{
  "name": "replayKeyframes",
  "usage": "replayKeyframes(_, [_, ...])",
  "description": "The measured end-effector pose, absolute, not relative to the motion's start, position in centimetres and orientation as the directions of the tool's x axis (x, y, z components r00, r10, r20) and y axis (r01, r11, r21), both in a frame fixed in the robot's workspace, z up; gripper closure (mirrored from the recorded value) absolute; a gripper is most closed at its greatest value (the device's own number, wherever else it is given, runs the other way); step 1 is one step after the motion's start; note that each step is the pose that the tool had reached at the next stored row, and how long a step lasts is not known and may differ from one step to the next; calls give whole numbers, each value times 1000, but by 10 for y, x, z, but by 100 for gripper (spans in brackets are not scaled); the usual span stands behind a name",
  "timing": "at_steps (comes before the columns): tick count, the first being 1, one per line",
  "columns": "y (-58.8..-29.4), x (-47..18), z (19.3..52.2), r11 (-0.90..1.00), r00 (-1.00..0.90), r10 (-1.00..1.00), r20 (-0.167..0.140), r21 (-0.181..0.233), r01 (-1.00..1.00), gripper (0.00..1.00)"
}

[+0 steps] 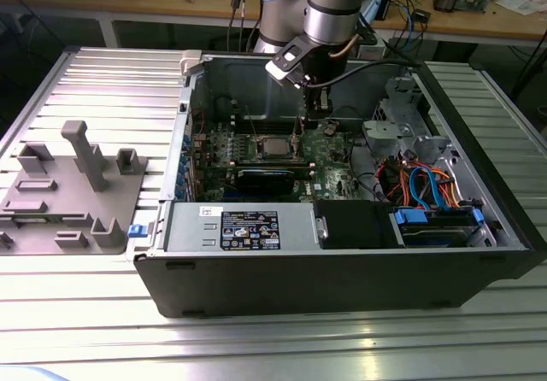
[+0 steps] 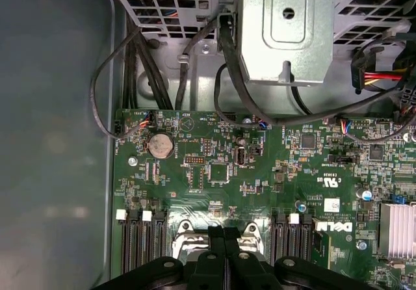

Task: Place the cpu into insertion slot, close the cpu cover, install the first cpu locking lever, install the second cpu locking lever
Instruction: 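Close the cpu cover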

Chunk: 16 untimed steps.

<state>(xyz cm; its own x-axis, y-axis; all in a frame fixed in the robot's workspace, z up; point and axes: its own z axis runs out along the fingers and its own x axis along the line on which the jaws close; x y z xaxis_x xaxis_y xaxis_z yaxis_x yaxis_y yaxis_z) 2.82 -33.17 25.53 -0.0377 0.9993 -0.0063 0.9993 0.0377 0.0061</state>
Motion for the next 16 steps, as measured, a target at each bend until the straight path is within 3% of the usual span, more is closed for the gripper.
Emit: replayKeyframes(16, [-332,25,255,38,-38,999,-6,6,999,89])
